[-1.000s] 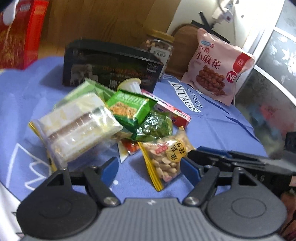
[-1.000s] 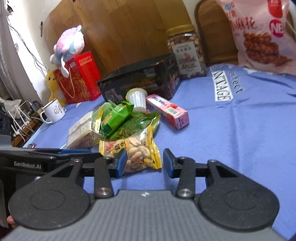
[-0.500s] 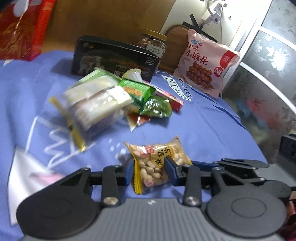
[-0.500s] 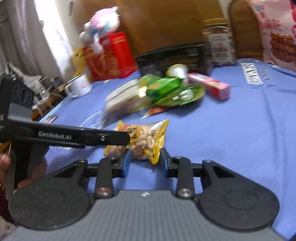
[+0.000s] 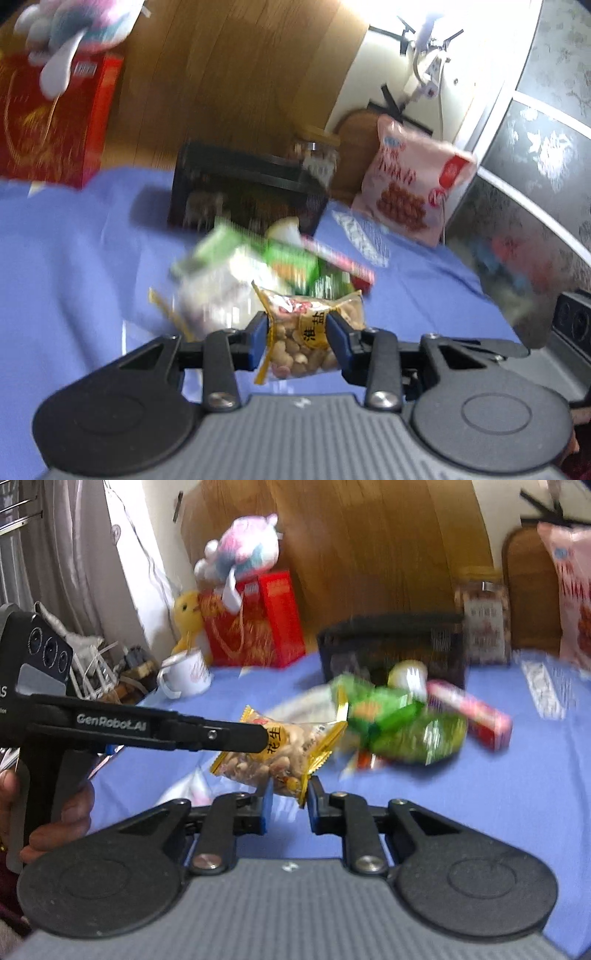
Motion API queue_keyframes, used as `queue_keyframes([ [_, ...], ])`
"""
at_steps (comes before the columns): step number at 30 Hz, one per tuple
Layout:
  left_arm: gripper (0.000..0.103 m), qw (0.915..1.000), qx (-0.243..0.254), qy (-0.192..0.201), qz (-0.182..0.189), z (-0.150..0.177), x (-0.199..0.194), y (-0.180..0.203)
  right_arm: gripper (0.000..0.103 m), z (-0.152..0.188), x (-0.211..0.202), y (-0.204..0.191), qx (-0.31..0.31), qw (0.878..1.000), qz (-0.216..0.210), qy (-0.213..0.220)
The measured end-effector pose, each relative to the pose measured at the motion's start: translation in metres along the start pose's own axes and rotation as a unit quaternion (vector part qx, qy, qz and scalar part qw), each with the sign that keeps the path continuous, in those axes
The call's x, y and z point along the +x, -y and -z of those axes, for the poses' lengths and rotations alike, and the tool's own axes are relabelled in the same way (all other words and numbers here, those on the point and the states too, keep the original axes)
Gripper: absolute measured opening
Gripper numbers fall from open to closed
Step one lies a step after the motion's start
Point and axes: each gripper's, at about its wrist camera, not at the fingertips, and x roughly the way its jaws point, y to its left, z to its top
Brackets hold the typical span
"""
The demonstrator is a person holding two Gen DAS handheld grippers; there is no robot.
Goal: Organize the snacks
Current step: 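Carry the peanut bag into the black tin box and open the left gripper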
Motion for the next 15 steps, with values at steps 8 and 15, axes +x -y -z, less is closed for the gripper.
queue_keyframes([
  [8, 0.036, 0.999, 0.013, 0.041, -0.008, -0.086, 0.056, -0.008, 0.022, -0.072, 0.035, 0.03, -0.034, 0.996, 0.041, 0.071],
  [15, 0.036, 0.9988, 0.008, 0.036, -0.031, -0.14, 0.132, -0.037, 0.023, -0.117, 0.09, 0.083, -0.013, 0.996, 0.061, 0.071],
])
